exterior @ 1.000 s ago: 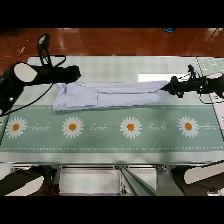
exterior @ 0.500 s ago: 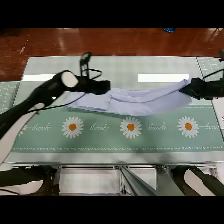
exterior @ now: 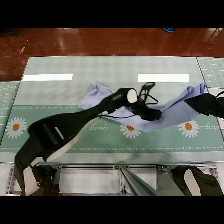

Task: Fold the shirts.

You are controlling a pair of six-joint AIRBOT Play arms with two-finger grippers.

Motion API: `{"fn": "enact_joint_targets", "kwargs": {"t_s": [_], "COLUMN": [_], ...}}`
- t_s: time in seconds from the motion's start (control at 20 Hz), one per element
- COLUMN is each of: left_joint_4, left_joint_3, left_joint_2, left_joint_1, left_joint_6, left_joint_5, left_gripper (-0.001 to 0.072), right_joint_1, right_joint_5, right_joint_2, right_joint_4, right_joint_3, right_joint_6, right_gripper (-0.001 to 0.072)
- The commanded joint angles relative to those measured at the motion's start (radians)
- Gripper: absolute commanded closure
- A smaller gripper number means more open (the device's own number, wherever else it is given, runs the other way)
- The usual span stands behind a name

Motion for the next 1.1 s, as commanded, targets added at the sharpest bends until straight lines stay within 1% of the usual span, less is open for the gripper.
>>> {"fn": "enact_joint_targets", "kwargs": {"t_s": [0.0,0.1,0.2,0.25,0.35,0.45,0.5,0.6,0.65,0.7,0.8,0.9,0.95,1.05], "left_joint_4": [-0.040,-0.040,-0.032,-0.015,0.069,0.194,0.233,0.259,0.298,0.343,0.447,0.536,0.545,0.525], "left_joint_3": [0.113,0.132,0.133,0.133,0.133,0.132,0.128,0.089,0.051,-0.001,-0.157,-0.397,-0.534,-0.770], "left_joint_2": [-0.077,-0.055,-0.005,0.023,0.103,0.211,0.282,0.459,0.559,0.652,0.844,1.041,1.139,1.300], "left_joint_1": [-0.050,0.010,0.121,0.182,0.314,0.440,0.499,0.591,0.630,0.662,0.722,0.774,0.805,0.855], "left_joint_6": [0.005,-0.003,-0.002,-0.002,-0.002,-0.002,-0.001,0.063,0.066,0.066,0.066,0.065,0.063,0.027], "left_joint_5": [-0.089,-0.121,-0.173,-0.203,-0.280,-0.347,-0.365,-0.351,-0.326,-0.300,-0.287,-0.276,-0.258,-0.211], "left_gripper": [0.0682,0.0682,0.0682,0.0682,0.0682,0.0681,0.0681,0.0681,0.0681,0.0681,0.0681,0.0681,0.0682,0.0681], "right_joint_1": [-0.001,-0.001,-0.001,0.000,0.018,0.108,0.181,0.342,0.431,0.514,0.637,0.719,0.747,0.791], "right_joint_5": [0.014,0.013,0.012,0.010,-0.008,-0.056,-0.101,-0.215,-0.287,-0.354,-0.438,-0.454,-0.453,-0.453], "right_joint_2": [0.018,0.018,0.018,0.018,0.018,-0.003,-0.031,-0.109,-0.170,-0.243,-0.415,-0.601,-0.686,-0.837], "right_joint_4": [0.011,0.017,0.052,0.082,0.131,0.146,0.146,0.145,0.145,0.145,0.146,0.146,0.146,0.170], "right_joint_3": [-0.005,-0.005,-0.004,-0.004,-0.004,-0.004,-0.004,0.001,0.011,0.035,0.126,0.257,0.322,0.439], "right_joint_6": [0.006,0.013,0.014,0.014,0.014,0.033,0.051,0.077,0.082,0.085,0.085,0.084,0.084,0.084], "right_gripper": [0.0691,0.0691,0.0691,0.0691,0.0691,0.0691,0.0691,0.0691,0.0690,0.0690,0.0690,0.0690,0.0690,0.0690]}}
